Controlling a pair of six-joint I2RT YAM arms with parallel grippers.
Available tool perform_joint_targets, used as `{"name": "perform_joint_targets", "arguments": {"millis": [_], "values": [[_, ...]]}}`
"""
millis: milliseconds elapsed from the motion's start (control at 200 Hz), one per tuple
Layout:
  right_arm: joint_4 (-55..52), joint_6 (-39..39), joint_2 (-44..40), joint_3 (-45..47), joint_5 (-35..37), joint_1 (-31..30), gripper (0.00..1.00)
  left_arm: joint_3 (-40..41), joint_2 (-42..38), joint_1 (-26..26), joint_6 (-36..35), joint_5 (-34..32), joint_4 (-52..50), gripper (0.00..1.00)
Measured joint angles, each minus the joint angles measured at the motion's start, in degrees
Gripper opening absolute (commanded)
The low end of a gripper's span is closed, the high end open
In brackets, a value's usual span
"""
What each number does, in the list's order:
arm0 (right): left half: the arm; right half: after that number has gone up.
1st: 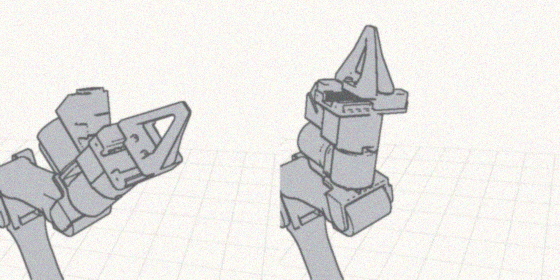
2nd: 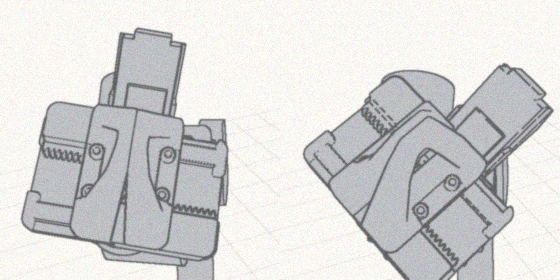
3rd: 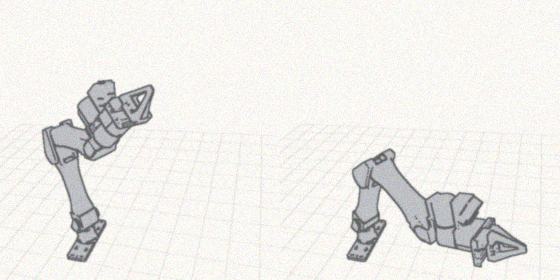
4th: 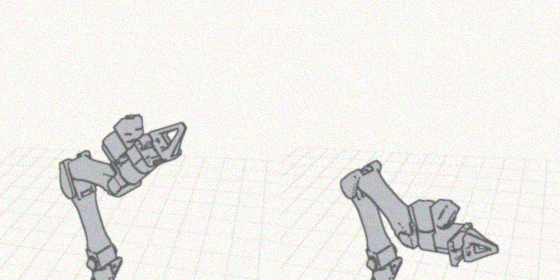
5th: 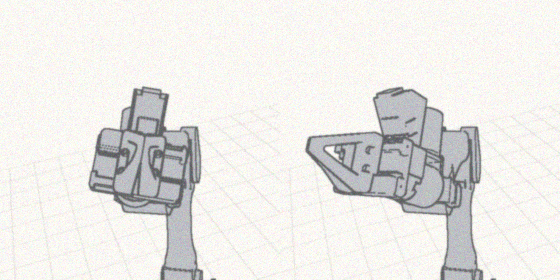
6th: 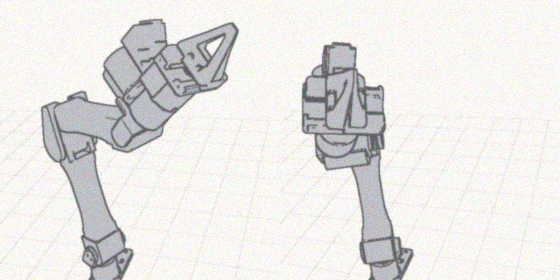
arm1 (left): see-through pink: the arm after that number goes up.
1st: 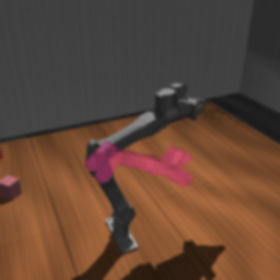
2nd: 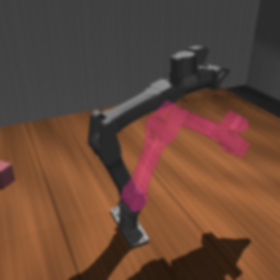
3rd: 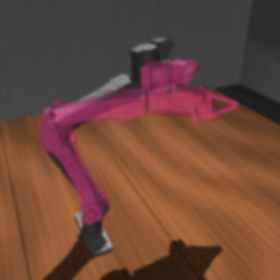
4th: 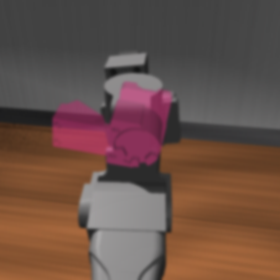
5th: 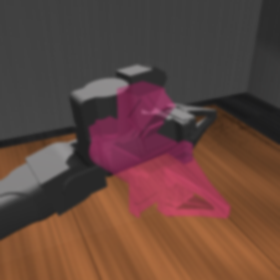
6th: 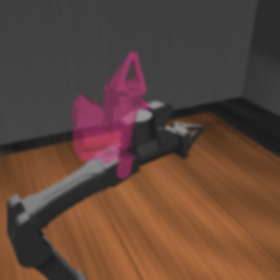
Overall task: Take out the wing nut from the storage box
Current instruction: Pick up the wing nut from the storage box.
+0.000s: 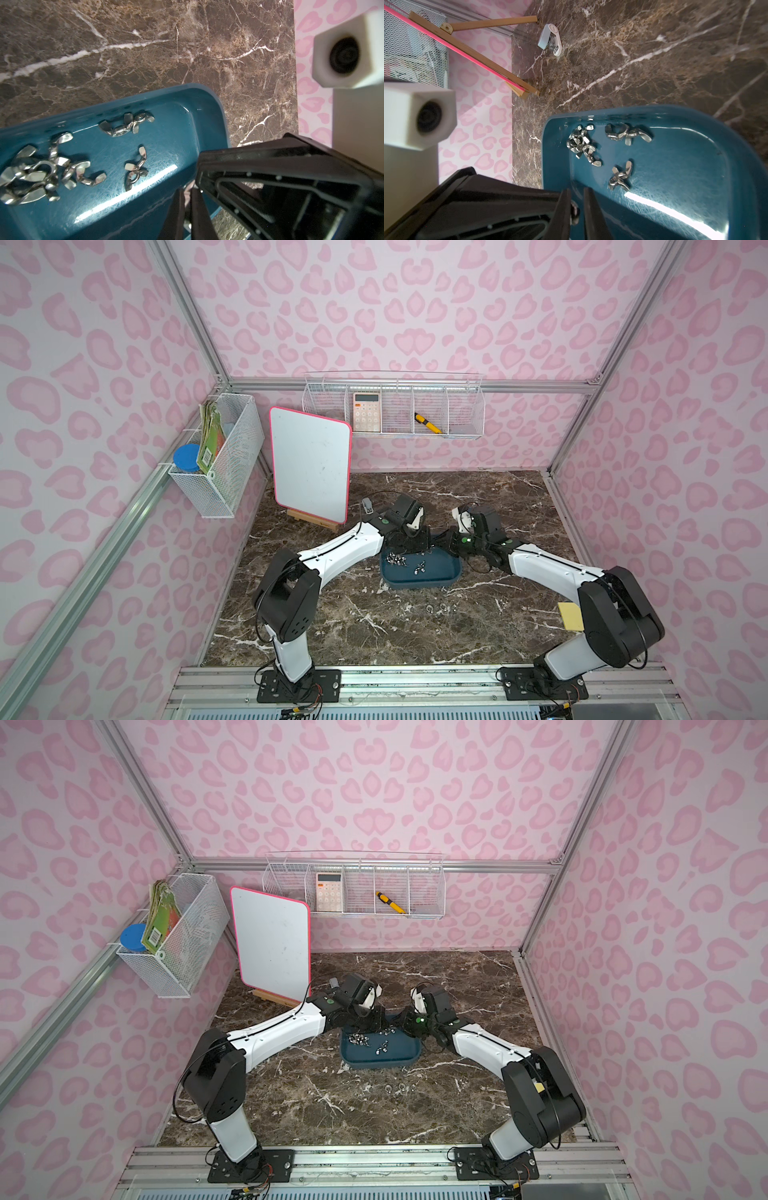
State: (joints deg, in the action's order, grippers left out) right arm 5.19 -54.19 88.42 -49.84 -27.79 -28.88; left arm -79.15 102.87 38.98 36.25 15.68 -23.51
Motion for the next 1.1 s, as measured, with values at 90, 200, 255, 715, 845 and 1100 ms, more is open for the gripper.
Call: {"name": "perform_joint_targets", "arguments": {"millis": [90, 200, 255, 715, 845, 1100], "values": [[0.9, -0.2, 0.1, 0.2, -0.3, 0.0, 0.15, -0.3, 0.1, 0.0, 0.0, 0.0, -0.3, 0.0], [1.9, -1.3, 0.0, 0.9, -0.3, 0.1, 0.06, -0.7, 0.5, 0.1, 0.0, 0.0, -0.6, 0.0], [2.4, -1.7, -0.2, 1.3, -0.2, 0.1, 0.02, -0.8, 0.5, 0.1, 0.0, 0.1, -1.1, 0.0], [4.2, -4.0, -1.6, 2.3, -1.3, -0.3, 0.21, -0.9, 0.7, 0.1, 0.0, -0.2, -1.7, 0.0], [4.1, -4.0, -2.1, 2.9, -1.1, -0.2, 0.23, -0.9, 0.7, 0.1, 0.0, -0.2, -1.9, 0.0], [3.1, -4.5, -2.1, 3.7, -1.2, 0.3, 0.21, -0.9, 0.7, 0.0, 0.0, -0.5, -1.0, 0.0]]}}
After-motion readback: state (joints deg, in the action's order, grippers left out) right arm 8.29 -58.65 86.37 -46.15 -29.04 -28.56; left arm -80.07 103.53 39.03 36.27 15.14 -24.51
